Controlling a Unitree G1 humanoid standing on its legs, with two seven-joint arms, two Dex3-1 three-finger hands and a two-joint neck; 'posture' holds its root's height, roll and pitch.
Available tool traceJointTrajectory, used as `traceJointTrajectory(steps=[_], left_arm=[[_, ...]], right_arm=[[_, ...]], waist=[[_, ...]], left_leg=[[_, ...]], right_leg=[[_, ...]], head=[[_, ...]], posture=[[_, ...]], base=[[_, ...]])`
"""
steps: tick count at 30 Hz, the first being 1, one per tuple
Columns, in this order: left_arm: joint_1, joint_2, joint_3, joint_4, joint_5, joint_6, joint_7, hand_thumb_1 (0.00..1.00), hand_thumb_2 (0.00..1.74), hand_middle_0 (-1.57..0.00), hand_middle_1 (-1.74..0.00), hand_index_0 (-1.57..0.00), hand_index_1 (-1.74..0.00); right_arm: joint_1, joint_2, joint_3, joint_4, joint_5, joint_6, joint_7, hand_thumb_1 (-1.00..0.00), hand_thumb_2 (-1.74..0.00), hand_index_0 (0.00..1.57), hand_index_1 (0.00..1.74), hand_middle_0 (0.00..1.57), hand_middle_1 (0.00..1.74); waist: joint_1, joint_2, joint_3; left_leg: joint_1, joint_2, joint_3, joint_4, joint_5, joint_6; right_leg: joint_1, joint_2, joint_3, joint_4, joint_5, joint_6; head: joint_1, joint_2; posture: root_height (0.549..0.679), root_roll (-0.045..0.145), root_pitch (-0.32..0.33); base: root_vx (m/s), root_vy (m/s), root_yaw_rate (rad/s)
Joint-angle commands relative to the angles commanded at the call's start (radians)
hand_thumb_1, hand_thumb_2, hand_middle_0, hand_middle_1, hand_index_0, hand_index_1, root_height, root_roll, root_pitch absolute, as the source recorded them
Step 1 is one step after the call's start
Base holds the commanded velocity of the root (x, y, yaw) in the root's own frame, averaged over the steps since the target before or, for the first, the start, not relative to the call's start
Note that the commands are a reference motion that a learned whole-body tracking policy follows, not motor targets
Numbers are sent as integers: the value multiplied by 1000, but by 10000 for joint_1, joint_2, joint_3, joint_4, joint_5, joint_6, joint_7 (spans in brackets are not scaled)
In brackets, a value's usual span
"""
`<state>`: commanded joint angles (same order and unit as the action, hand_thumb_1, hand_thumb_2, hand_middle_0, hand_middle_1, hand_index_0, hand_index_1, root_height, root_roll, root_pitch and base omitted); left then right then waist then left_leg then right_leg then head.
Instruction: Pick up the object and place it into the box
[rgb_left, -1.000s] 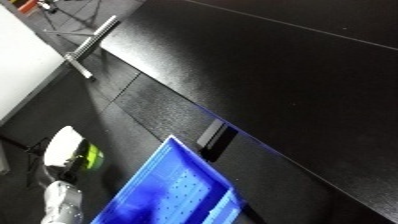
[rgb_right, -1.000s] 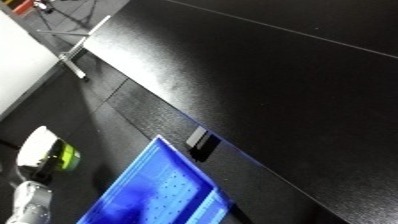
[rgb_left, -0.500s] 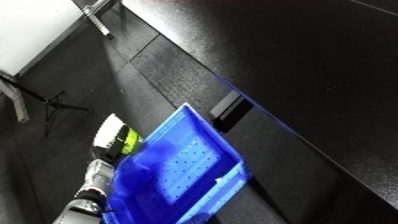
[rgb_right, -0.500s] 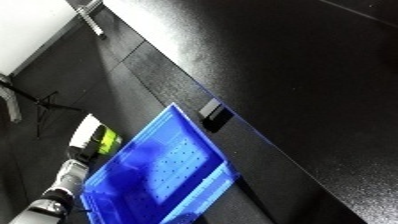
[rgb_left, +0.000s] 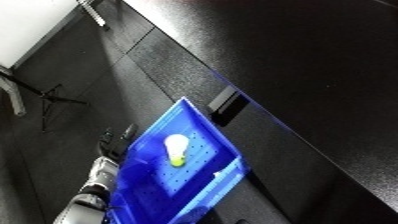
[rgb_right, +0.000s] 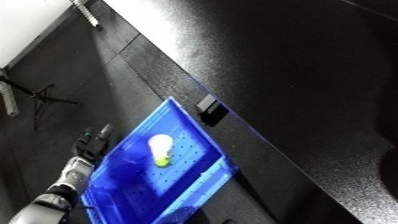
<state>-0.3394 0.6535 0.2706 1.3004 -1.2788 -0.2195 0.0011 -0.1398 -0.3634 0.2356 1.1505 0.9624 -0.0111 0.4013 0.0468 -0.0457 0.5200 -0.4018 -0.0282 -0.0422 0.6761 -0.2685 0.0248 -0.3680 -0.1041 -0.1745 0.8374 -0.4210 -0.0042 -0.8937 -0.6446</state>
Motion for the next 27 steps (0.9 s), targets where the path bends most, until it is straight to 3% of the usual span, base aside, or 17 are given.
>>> traceJointTrajectory(steps=[8, 14, 18, 22, 27], left_arm=[[-68, -32, -278, -24, 444, 408, -886, 0, 0, 0, 0, 0, 0], [45, -93, -548, -173, 1193, 633, -1750, 0, 0, 0, 0, 0, 0], [270, -335, -870, -390, 1813, 802, -2151, 0, 0, 0, 0, 0, 0], [476, -698, -1292, -511, 2317, 1015, -2450, 0, 0, 0, 0, 0, 0], [406, -971, -1761, -517, 2880, 1305, -2651, 0, 0, 0, 0, 0, 0]], right_arm=[[-13, -39, 15, -59, 117, -34, 8, 0, 0, 0, 0, 0, 0], [-55, -116, -31, -201, 148, -101, -157, 0, 0, 0, 0, 0, 0], [-138, -248, -75, -251, 5, -194, -336, 0, 0, 0, 0, 0, 0], [-303, -392, -158, -211, -89, -196, -512, 0, 0, 0, 0, 0, 0], [-426, -406, -178, -183, -99, -160, -634, 0, 0, 0, 0, 0, 0]], waist=[[-37, 68, 0], [-111, 212, 0], [-186, 386, 0], [-258, 565, 0], [-367, 640, 0]], left_leg=[[15, -33, 23, 0, -37, 3], [32, -33, 124, 199, -211, 26], [65, -36, 195, 238, -263, 7], [94, -56, 236, 190, -241, -39], [89, -60, 334, 305, -305, -9]], right_leg=[[-26, -10, 6, -46, 50, 14], [-91, -13, 75, -61, 150, 69], [-119, -17, 149, -172, 269, 113], [-169, -42, 237, -212, 333, 95], [-294, -71, 310, -127, 393, 95]], head=[[830, 256], [2815, 310], [4269, 419], [4878, 654], [5653, 725]], posture=[[629, 31, -38], [628, 30, -38], [629, 31, -36], [629, 36, -34], [629, 37, -35]], base=[[-16, -21, -12], [-24, -10, -92], [-28, 15, -142], [-21, 30, -93], [-11, -7, -67]])
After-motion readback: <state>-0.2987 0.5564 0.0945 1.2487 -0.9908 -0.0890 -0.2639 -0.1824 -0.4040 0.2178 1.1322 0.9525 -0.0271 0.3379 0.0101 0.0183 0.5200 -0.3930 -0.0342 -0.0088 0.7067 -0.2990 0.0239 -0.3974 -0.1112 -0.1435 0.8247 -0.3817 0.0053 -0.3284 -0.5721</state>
